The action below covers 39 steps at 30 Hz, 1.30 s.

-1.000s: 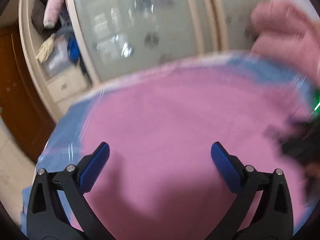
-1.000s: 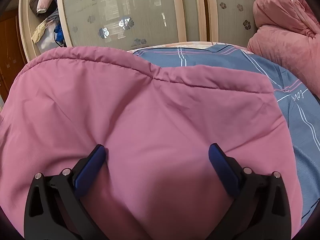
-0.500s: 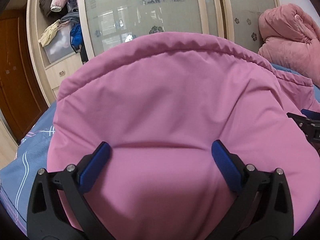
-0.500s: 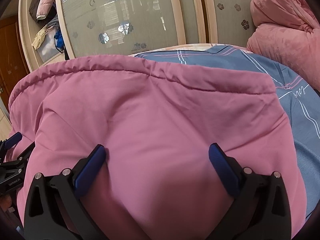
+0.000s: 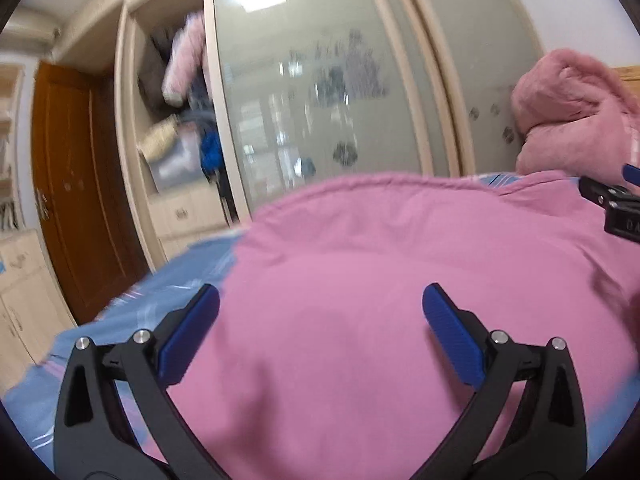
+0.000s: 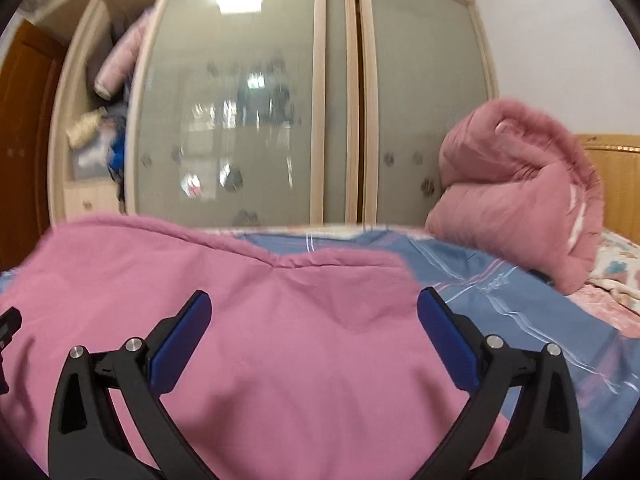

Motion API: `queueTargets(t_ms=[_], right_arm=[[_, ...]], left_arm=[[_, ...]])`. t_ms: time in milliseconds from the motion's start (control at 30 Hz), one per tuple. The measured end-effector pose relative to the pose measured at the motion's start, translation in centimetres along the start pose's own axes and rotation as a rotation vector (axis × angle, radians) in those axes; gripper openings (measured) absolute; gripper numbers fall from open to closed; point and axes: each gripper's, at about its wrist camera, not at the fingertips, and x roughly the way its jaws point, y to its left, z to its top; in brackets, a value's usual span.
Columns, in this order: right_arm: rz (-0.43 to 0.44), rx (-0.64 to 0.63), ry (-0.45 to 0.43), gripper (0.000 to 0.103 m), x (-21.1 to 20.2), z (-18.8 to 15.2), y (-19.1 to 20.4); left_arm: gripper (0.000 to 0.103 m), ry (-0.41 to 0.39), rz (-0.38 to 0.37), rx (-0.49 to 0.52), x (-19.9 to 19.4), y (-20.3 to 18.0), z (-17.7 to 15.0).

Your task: Fold large clothes

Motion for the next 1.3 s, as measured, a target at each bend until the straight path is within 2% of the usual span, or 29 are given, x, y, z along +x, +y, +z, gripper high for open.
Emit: queueTargets(t_ms=[33,100,133,200,233,267,333,367,467,500,633,733,767,933,1200,1300], right_arm=[[0.033,0.015,0.013,0.102,-2.5,-0.7,-0.6],[0.091,0.034,0.057,0.102,-6.5,-1.8,-1.7],[0.14,0.031,0.103,0.102,-8.3,-2.2,-2.0],[0.186,0.041,0.27,0.102,-9.7,-1.7,-1.9],[0.199,0.053,0.322,0.102,-10.5,-1.5,-1.9],[0.205,0.075,0.34,0.102,-11.8,-1.2,-2.1],[0.17,0.068,0.326,0.102,-14.4,-1.1,-2.2],[0.129,0.044,0.32,0.102,-15.9,-1.1,-2.3],[0.08,0.011,0.323,0.102,-19.0,-0.7,-2.3],[0.069,0.004,0.314,0.102,-19.8,-0.7,-2.1],[0.056,0.007,0.303,0.102,-23.4,-1.0,-2.7],[0.032,-0.01,0.344,0.102,-24.4,-1.4,-2.6],[0.052,0.011,0.362,0.102,-24.5,-1.2,-2.9],[0.04,0.032,0.301,0.102,-26.6,-0.2,-3.7],[0.045,0.029,0.294,0.102,-27.1,0.2,-3.3],[0.056,0.03,0.309,0.102,-27.0,0.0,-3.2]], left_arm=[[0.101,-0.022,0.012,0.016,-2.5,0.2,-0.5],[0.101,-0.091,-0.02,0.036,-7.4,0.5,-0.9],[0.101,-0.085,-0.031,0.059,-8.8,0.3,-0.4],[0.101,-0.061,-0.009,0.103,-11.9,-0.3,1.1],[0.101,-0.051,0.011,0.088,-13.3,-0.2,1.5],[0.101,-0.026,0.012,0.027,-15.3,0.1,1.7],[0.101,0.044,-0.037,-0.093,-17.4,1.0,1.5],[0.101,0.113,-0.071,-0.174,-18.6,1.4,0.9],[0.101,0.253,-0.101,-0.263,-20.7,1.7,-0.6],[0.101,0.267,-0.099,-0.261,-21.2,1.6,-0.8],[0.101,0.255,-0.096,-0.234,-24.4,1.1,-0.8],[0.101,0.249,-0.091,-0.196,-25.5,0.8,-0.5],[0.101,0.254,-0.083,-0.186,-25.8,0.7,-0.5],[0.101,0.293,-0.066,-0.201,-26.2,1.3,-0.3],[0.101,0.365,-0.031,-0.213,-25.4,1.9,-0.5],[0.101,0.354,-0.033,-0.218,-25.4,2.3,-0.2]])
